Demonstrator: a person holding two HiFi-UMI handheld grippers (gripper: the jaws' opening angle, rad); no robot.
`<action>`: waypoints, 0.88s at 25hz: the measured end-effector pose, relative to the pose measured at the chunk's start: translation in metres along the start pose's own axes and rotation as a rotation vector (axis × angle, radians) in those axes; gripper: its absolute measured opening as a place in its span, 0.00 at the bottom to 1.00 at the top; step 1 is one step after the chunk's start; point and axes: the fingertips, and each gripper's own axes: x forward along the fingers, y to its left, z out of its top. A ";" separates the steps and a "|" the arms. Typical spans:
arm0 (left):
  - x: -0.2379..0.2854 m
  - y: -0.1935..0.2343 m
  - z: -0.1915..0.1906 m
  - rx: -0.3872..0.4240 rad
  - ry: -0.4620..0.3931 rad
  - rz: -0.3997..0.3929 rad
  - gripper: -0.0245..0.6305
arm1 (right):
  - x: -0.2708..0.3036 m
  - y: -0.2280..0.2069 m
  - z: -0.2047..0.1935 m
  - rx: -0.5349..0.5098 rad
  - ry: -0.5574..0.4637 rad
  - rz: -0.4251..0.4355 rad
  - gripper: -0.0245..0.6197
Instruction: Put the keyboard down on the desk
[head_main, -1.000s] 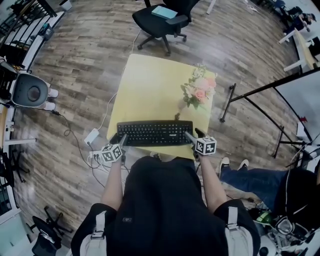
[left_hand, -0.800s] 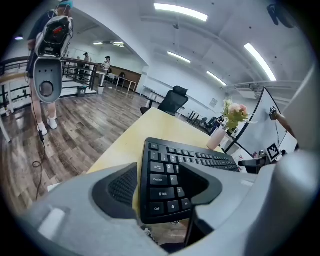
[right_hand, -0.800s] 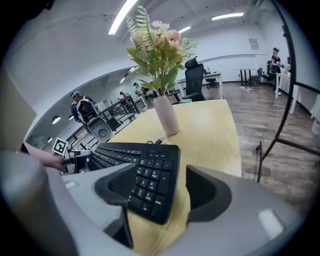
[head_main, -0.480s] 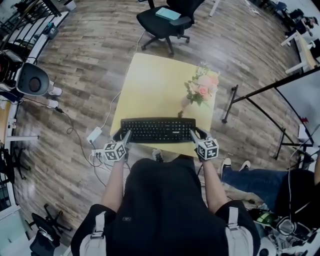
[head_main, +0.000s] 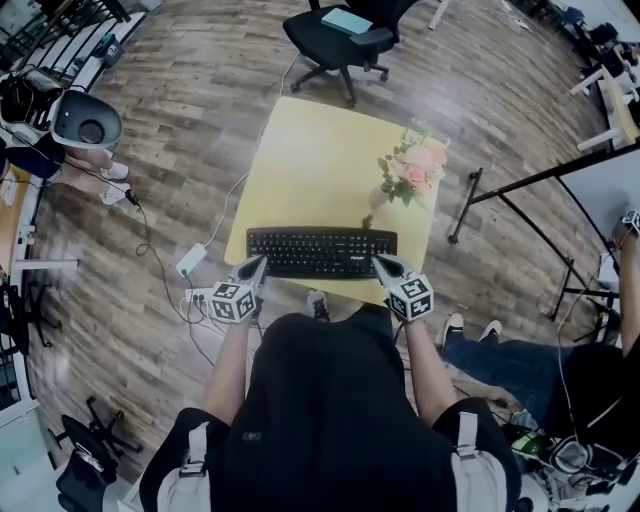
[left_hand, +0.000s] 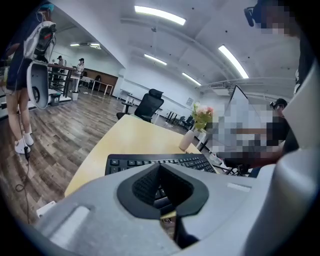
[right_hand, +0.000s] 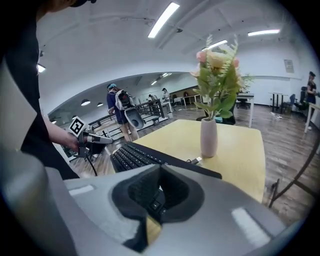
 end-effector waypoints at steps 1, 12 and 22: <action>0.000 -0.003 -0.002 0.008 0.006 -0.009 0.05 | 0.002 0.006 0.001 -0.015 0.001 0.012 0.04; -0.008 -0.016 -0.020 -0.008 0.017 -0.021 0.05 | 0.002 0.024 -0.006 -0.055 0.035 0.057 0.04; -0.008 -0.024 -0.030 -0.021 0.000 -0.020 0.05 | -0.017 0.021 -0.020 -0.133 0.083 0.014 0.04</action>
